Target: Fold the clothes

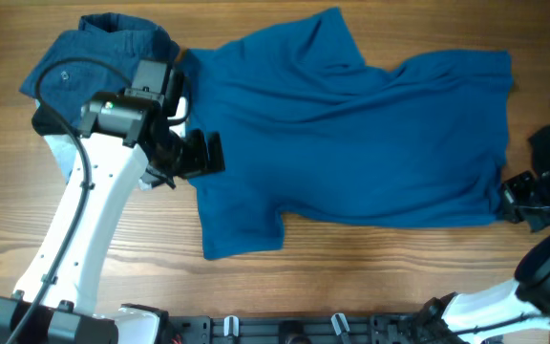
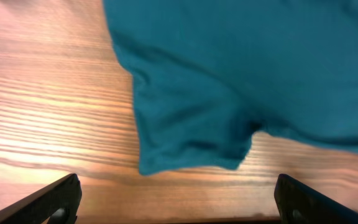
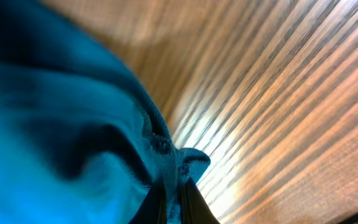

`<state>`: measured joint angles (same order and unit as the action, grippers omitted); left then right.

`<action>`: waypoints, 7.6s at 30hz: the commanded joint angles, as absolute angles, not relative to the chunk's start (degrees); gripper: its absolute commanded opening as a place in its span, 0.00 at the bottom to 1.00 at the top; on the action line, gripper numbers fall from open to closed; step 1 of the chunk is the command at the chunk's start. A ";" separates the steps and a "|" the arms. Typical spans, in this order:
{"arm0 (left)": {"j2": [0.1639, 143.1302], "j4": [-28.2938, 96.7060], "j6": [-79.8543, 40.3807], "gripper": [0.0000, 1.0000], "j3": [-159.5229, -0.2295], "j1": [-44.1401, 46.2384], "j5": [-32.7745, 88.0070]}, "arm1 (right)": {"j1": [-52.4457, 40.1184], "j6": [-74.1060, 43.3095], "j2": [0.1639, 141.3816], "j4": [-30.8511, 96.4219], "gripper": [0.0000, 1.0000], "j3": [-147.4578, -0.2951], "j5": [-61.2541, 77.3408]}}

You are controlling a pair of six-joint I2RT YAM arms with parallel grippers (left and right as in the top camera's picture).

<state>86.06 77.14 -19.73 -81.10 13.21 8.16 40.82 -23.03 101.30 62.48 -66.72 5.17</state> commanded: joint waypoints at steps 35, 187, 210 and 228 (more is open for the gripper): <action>76.77 71.05 -32.05 0.04 -64.51 30.20 4.36 | 41.04 -18.00 80.05 67.26 0.06 -69.01 14.59; 107.50 41.28 -1.45 0.51 -71.13 15.64 13.63 | 44.27 -20.99 97.30 50.15 0.07 -58.48 -17.02; 110.59 37.30 1.28 0.04 -81.34 12.05 0.05 | 44.29 -21.21 97.30 50.87 0.10 -57.65 -19.86; 105.54 58.78 2.72 0.86 -106.50 12.14 9.10 | 43.97 -8.21 86.04 58.61 0.62 -74.63 26.59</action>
<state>108.20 58.02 1.21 -97.23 12.36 1.63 44.10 -15.00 92.73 56.58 -67.55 6.26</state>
